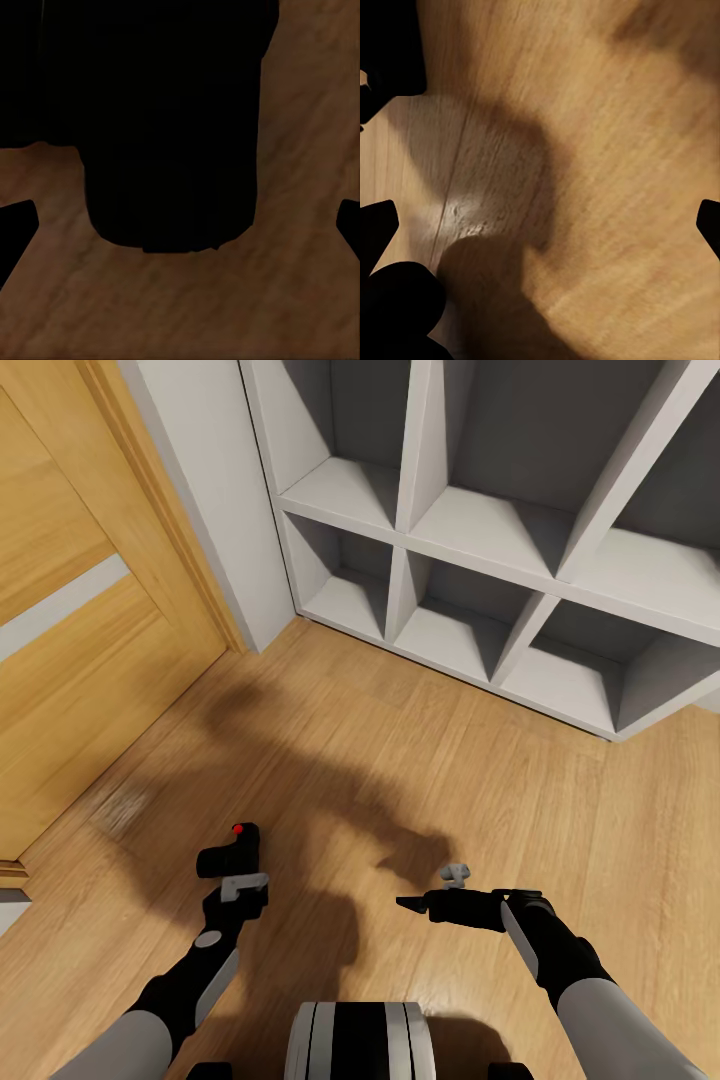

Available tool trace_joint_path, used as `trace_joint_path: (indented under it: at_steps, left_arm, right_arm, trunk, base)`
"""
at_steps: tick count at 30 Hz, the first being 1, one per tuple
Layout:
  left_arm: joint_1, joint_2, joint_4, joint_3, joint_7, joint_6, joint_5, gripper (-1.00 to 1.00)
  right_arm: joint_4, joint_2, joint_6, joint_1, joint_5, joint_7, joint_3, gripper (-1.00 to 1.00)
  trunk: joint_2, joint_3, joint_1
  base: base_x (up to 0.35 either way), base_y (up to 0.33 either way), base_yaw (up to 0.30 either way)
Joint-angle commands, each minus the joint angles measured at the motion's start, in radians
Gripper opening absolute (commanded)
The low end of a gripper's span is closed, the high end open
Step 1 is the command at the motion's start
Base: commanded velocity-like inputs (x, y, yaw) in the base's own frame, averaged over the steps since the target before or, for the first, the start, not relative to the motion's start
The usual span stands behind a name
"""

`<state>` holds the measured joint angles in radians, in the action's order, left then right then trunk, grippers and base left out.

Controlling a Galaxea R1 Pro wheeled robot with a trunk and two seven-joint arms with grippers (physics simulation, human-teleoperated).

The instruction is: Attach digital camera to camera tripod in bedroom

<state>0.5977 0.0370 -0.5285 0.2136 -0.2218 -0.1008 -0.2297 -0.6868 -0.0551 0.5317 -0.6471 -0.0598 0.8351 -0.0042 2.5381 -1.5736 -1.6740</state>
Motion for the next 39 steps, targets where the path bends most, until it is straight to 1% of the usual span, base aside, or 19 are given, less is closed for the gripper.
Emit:
trace_joint_path:
  at_steps: [1, 11, 29, 39]
  left_arm:
    - [0.001, 0.001, 0.002, 0.009, -0.008, -0.004, -0.01, 1.0]
    - [0.001, 0.001, 0.035, 0.008, -0.012, -0.005, -0.01, 1.0]
    - [0.001, 0.0, 0.041, 0.007, -0.014, -0.005, -0.013, 1.0]
    - [0.001, 0.0, 0.041, 0.007, -0.014, -0.005, -0.013, 1.0]
  right_arm:
    - [0.0, 0.0, 0.008, 0.0, -0.006, 0.001, 0.0, 1.0]
    - [0.0, 0.0, 0.008, 0.0, -0.006, 0.0, 0.0, 1.0]
    - [0.0, 0.0, 0.009, 0.0, -0.006, -0.001, 0.0, 1.0]
    - [0.0, 0.0, 0.009, 0.0, -0.006, -0.001, 0.0, 1.0]
  trunk:
    - [0.0, -0.001, 0.0]
    - [0.0, -0.001, 0.0]
    - [0.0, -0.001, 0.0]
    - [0.0, -0.001, 0.0]
  base:
    - [0.0, 0.0, 0.0]
    - [0.0, 0.0, 0.0]
    - [0.001, 0.0, 0.0]
    - [0.187, 0.0, 0.0]
